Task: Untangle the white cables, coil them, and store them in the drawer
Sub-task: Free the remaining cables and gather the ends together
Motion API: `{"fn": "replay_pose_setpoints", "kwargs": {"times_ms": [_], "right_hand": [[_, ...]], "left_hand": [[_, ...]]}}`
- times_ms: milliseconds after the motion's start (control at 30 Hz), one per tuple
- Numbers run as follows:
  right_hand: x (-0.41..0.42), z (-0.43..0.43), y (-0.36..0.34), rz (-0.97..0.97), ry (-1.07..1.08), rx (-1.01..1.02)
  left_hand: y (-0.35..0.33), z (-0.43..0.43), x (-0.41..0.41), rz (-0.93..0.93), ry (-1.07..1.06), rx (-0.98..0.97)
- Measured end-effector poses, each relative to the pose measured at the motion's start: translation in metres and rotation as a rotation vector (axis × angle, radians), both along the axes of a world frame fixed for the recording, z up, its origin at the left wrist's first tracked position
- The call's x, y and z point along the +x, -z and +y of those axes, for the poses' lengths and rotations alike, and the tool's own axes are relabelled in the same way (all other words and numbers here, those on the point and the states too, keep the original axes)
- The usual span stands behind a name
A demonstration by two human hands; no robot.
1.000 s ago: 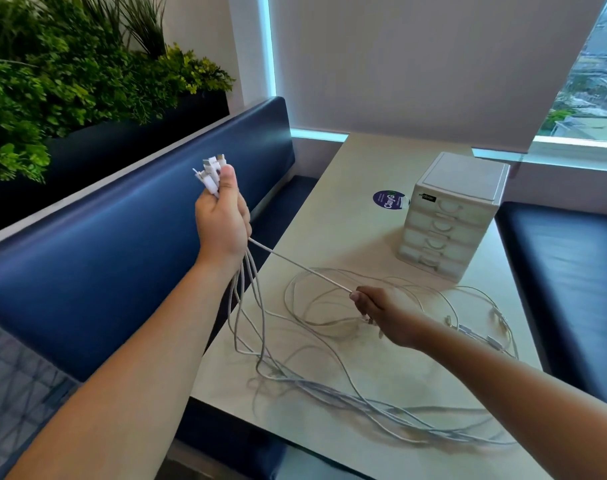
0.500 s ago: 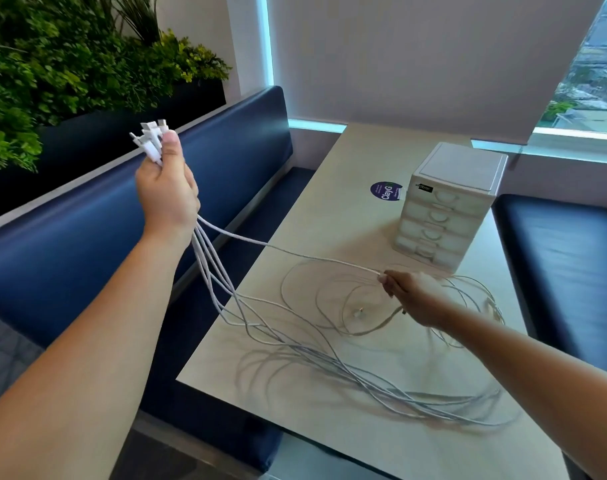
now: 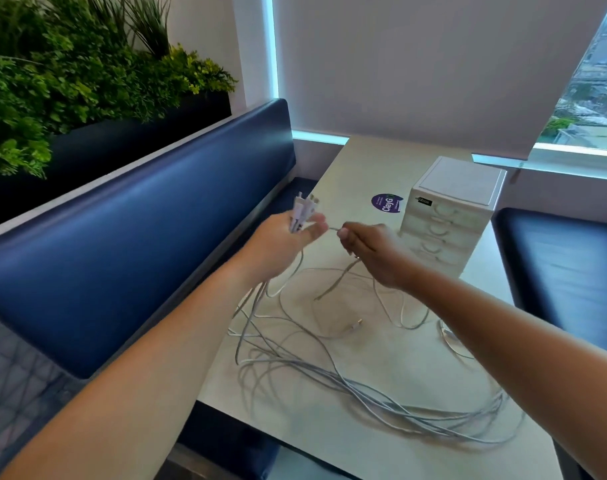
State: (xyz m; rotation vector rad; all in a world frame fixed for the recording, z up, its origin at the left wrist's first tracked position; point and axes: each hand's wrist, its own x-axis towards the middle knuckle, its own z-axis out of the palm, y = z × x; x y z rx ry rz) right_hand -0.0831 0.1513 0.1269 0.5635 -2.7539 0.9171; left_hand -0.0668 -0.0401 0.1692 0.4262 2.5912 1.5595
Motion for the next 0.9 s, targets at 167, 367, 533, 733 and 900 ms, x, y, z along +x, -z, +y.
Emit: {"fn": "replay_pose_setpoints", "kwargs": {"times_ms": [167,367,533,733,900], "right_hand": [[0.004,0.0,0.004,-0.02,-0.044,0.064],[0.0,0.002,0.017,-0.048,-0.035,0.053],[-0.003,0.013,0.026,-0.061,0.012,0.079],[-0.009,0.012,0.033,-0.057,0.003,0.076],[-0.009,0.038,0.055,-0.058,0.056,0.135]], "left_hand": [[0.011,0.003,-0.003,-0.038,-0.002,-0.17],[0.014,0.006,-0.006,0.053,-0.055,-0.137],[0.011,-0.008,-0.015,0.076,-0.174,-0.004],[0.014,-0.025,-0.023,0.079,-0.264,0.189],[-0.01,-0.058,-0.032,0.091,-0.426,0.484]]}}
